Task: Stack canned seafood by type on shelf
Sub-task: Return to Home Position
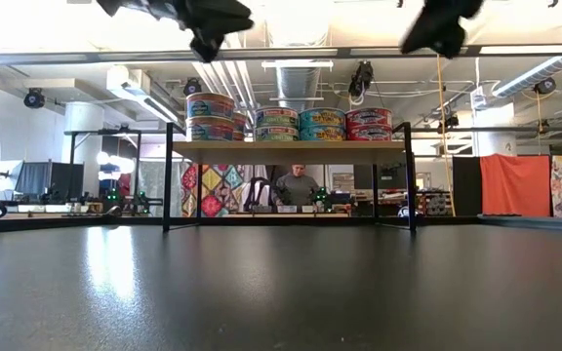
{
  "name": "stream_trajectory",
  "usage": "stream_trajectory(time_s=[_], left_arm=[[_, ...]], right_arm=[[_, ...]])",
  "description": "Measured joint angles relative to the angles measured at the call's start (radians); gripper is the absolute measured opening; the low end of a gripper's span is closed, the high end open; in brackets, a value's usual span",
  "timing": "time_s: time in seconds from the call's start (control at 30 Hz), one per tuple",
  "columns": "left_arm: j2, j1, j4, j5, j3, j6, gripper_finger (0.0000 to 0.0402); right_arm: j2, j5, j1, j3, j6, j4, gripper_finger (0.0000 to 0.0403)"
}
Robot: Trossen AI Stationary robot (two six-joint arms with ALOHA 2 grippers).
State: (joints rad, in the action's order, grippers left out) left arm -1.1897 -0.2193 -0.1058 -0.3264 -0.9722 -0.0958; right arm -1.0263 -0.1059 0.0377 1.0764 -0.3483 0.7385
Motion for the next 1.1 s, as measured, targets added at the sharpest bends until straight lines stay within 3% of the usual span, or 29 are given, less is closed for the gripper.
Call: stream_trajectory(time_s=[0.1, 0.23, 0.3, 0.47, 0.53, 0.8, 1.1], left_arm=[[-0.072, 0.022, 0.068, -0.034, 0.000, -0.003, 0.0061], [-0.156, 0.038, 0.169, -0.052, 0.001, 0.021, 0.0062], [-0.186, 0.037, 0.210, -0.093, 0.002, 0.015, 0.0062], [-0.194, 0.039, 0.259, -0.334, 0.004, 0.016, 0.0062], [-0.182, 0.038, 0.254, -0.358, 0.011, 0.005, 0.0062], [-0.175, 0.033, 0.147, -0.292, 0.014, 0.004, 0.0062], [-0.159, 0.047, 0.285, -0.294, 0.115, 0.031, 0.0062]], right_arm=[[0.070, -0.002, 0.004, -0.111, -0.016, -0.041, 0.0018], [0.160, 0.076, 0.038, -0.312, 0.067, -0.306, 0.0018], [0.205, 0.132, 0.062, -0.430, 0.123, -0.509, 0.0018], [0.310, 0.346, 0.093, -0.703, 0.239, -1.080, 0.0018], [0.360, 0.417, 0.094, -0.773, 0.240, -1.214, 0.0018], [0.539, 0.375, 0.093, -0.894, 0.261, -1.135, 0.0018], [0.800, 0.322, 0.093, -0.957, 0.249, -1.093, 0.0018]])
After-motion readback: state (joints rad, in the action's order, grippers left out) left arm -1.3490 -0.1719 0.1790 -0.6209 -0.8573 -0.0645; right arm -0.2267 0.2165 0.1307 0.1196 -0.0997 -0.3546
